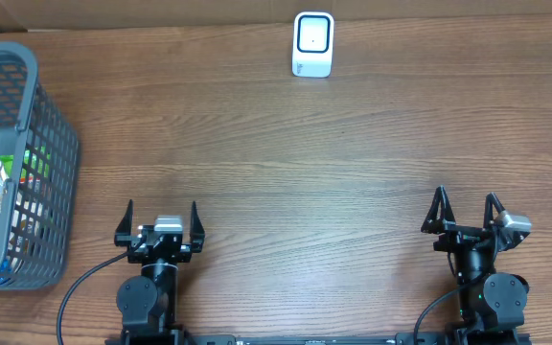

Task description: Scan the item barcode

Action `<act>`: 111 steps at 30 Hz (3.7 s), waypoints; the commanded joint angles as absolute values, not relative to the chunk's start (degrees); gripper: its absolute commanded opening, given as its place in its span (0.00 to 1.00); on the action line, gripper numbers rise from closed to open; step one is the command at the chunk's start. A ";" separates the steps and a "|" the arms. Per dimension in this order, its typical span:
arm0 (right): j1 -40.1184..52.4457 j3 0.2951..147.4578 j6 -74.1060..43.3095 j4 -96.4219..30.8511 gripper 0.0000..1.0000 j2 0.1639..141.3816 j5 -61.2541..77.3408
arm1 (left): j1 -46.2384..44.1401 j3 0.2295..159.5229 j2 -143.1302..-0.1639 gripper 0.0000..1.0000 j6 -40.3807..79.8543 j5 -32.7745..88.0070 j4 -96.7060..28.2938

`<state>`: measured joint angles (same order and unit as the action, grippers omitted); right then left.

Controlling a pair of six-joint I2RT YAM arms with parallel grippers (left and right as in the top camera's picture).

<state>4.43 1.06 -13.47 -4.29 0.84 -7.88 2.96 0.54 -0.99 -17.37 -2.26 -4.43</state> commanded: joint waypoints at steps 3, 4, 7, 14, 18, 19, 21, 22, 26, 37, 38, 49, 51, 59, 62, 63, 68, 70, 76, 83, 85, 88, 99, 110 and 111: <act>4.10 0.47 -13.43 -3.97 1.00 0.19 -7.88 | 2.63 0.30 -0.27 1.00 -21.78 -3.33 -4.16; 4.10 0.47 -13.45 -3.97 1.00 0.19 -7.88 | 2.63 0.30 -0.27 1.00 -21.76 -3.31 -4.01; 4.10 0.47 -13.45 -3.95 1.00 0.19 -7.79 | 2.59 0.32 -0.27 0.99 -20.29 -1.78 -2.07; 4.10 1.67 -13.47 -3.55 1.00 0.19 -4.12 | 2.61 3.79 -0.27 1.00 -17.43 10.37 -3.09; 4.10 4.62 -13.43 -3.57 1.00 0.69 -2.79 | 2.61 11.25 -1.34 1.00 -16.45 13.34 -7.40; 4.10 5.52 -13.43 -3.62 1.00 1.21 -2.20 | 2.61 13.89 -2.44 1.00 -16.45 13.65 -9.26; 4.10 7.25 -13.43 -3.62 1.00 2.79 -1.69 | 2.61 18.41 -4.91 1.00 -16.27 13.67 -12.88; 4.10 8.27 -13.43 -3.60 1.00 3.95 -1.34 | 2.61 20.99 -6.68 1.00 -16.29 14.11 -14.87; 4.10 13.82 -13.45 -3.68 1.00 10.39 0.27 | 2.61 31.92 -16.14 1.00 -16.32 16.71 -22.44; 4.10 45.65 -13.41 -27.90 1.00 33.15 1.48 | 2.61 76.12 -53.04 1.00 -16.75 21.78 -55.07; 4.10 49.39 -13.39 -31.03 1.00 35.51 1.48 | 2.61 80.53 -56.36 1.00 -16.75 22.04 -57.84; 4.10 79.64 -9.37 -53.32 1.00 58.37 8.40 | 2.59 102.32 -77.49 1.00 -14.74 25.61 -67.40; 4.10 80.18 -9.37 -53.21 1.00 60.20 12.12 | 2.59 102.32 -78.48 1.00 -11.44 25.65 -67.31; 4.10 80.18 -9.34 -53.30 1.00 62.74 17.06 | 3.95 104.90 -78.74 1.00 -7.49 20.86 -64.16; 4.10 80.18 -9.34 -53.52 1.00 62.83 17.06 | 7.40 109.01 -79.07 1.00 -1.34 14.35 -64.12; 4.10 80.18 -9.34 -53.69 1.00 62.83 17.06 | 9.21 110.61 -79.29 1.00 0.47 12.23 -64.29; 4.10 80.16 -9.34 -54.50 1.00 62.83 17.08 | 19.73 114.91 -79.50 0.99 5.45 3.25 -64.47; 4.10 80.16 -9.37 -54.68 1.00 62.83 17.08 | 23.59 115.02 -79.50 0.99 6.57 0.69 -64.47; 4.10 80.18 -9.37 -54.74 1.00 62.83 17.74 | 32.36 115.00 -81.87 0.96 8.43 -0.47 -64.95; 4.10 80.18 -9.65 -54.78 1.00 62.83 18.17 | 38.68 115.00 -87.31 0.96 10.57 -0.38 -66.76; 4.10 80.16 -10.02 -54.76 1.00 62.83 18.15 | 39.83 115.02 -88.77 0.95 10.76 -0.34 -67.31; 4.10 80.18 -10.02 -54.72 1.00 62.83 18.15 | 40.75 115.00 -90.59 0.95 10.76 -0.40 -67.59; 4.10 80.16 -10.02 -54.57 1.00 62.83 18.15 | 44.77 115.00 -96.27 0.95 12.03 -1.89 -67.70; 4.10 80.16 -10.46 -54.65 1.00 62.83 18.17 | 45.74 115.00 -103.37 0.89 11.79 -1.96 -67.48; 4.10 80.16 -10.46 -54.65 1.00 62.83 18.17 | 45.74 115.00 -104.36 0.89 11.81 -1.96 -67.51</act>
<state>4.43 78.65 -10.24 -54.94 63.02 17.80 45.52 114.13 -101.34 10.85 -1.56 -67.68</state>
